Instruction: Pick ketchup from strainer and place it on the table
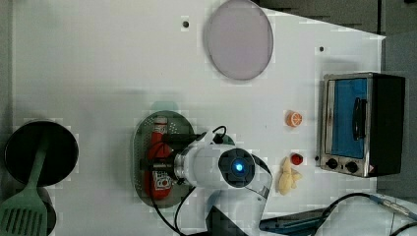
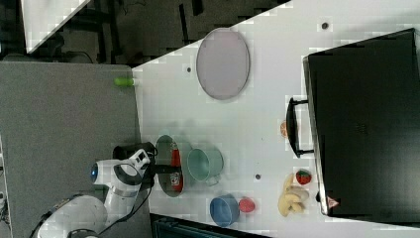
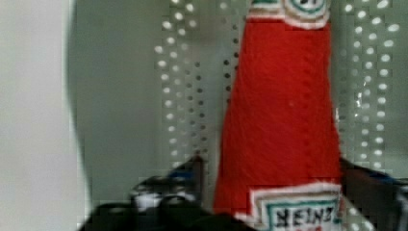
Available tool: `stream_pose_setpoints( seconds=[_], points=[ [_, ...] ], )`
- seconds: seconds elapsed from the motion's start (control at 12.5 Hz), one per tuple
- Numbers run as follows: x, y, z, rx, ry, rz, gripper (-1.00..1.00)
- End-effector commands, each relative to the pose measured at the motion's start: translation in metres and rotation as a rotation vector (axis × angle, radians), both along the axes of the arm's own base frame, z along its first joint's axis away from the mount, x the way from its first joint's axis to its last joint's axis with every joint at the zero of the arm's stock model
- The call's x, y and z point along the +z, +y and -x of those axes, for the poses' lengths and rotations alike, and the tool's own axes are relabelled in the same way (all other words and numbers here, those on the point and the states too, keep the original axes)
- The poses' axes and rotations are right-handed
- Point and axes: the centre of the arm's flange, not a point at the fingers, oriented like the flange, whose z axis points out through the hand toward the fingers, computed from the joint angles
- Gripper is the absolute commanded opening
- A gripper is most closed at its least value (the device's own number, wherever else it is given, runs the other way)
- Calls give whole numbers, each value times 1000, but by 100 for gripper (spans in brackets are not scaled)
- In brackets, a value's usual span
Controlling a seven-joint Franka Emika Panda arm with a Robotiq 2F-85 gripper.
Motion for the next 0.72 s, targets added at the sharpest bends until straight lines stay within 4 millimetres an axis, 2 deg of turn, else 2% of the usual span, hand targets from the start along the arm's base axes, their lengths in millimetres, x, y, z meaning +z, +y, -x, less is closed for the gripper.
stream_pose_setpoints(
  seconds=[0.08,0.32,0.48,0.72],
  points=[
    [14,9,-9,-36,-47,-5,21],
    [37,6,-8,-36,-49,42,21],
    [76,13,-7,-87,-25,29,21],
    [146,27,-8,-173,-18,-41,21]
  ],
)
